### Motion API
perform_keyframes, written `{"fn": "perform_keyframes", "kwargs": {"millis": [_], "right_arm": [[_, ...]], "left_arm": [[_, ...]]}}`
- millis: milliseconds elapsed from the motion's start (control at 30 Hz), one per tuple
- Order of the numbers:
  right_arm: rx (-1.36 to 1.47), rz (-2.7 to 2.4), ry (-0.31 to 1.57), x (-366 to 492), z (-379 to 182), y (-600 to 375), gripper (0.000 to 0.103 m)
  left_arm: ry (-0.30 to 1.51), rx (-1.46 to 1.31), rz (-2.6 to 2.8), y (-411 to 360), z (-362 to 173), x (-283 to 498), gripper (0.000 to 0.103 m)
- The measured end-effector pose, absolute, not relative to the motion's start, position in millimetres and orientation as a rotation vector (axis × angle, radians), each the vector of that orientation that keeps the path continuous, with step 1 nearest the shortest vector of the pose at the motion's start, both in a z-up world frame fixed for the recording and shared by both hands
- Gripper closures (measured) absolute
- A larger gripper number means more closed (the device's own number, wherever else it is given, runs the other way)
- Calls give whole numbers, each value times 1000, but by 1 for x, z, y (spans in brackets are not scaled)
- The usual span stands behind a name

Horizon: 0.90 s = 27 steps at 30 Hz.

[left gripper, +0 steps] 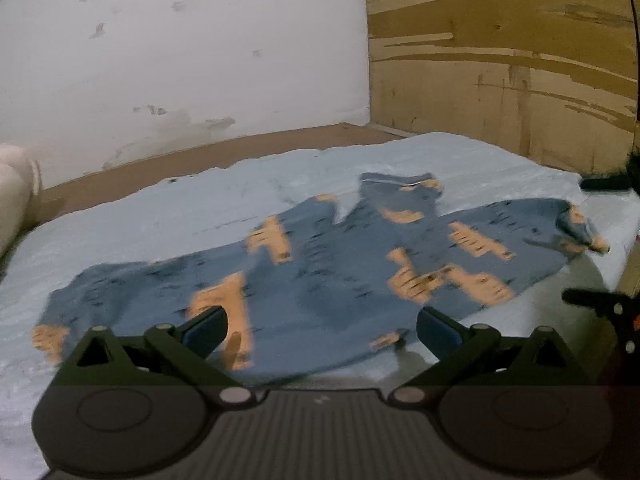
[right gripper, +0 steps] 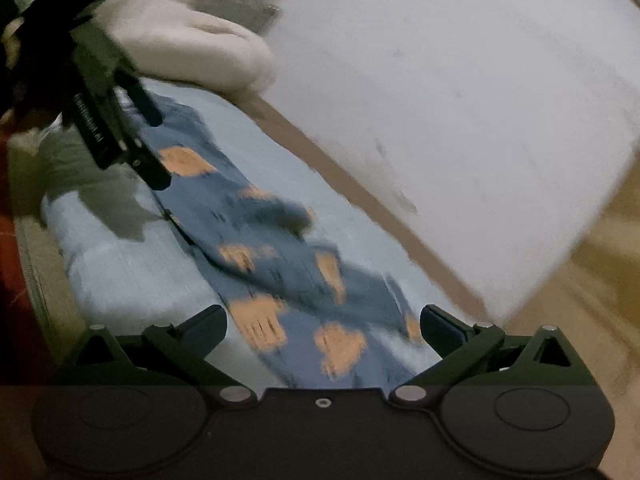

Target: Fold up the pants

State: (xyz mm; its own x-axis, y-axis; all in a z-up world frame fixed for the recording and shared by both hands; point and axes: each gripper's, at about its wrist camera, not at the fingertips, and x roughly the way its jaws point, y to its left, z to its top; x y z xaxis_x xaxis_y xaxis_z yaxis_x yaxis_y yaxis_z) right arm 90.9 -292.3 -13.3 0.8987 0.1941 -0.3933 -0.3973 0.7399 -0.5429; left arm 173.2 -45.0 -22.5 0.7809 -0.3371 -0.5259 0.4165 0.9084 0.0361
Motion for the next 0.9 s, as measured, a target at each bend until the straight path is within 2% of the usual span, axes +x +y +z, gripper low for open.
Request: {"fn": "perform_keyframes", "kwargs": {"millis": [333,500,900], "right_arm": [[-49,204,515,88,-26,-420,1],[129,236,561,96,-34,-460,1],[527,337,638,157,-35,-518,1]], "left_arm": [[546,117,-499,-125,-31,181,1],[568,161,-495,-152,-41,185,1],[644,158,-467,-151,-59,192,1]]}}
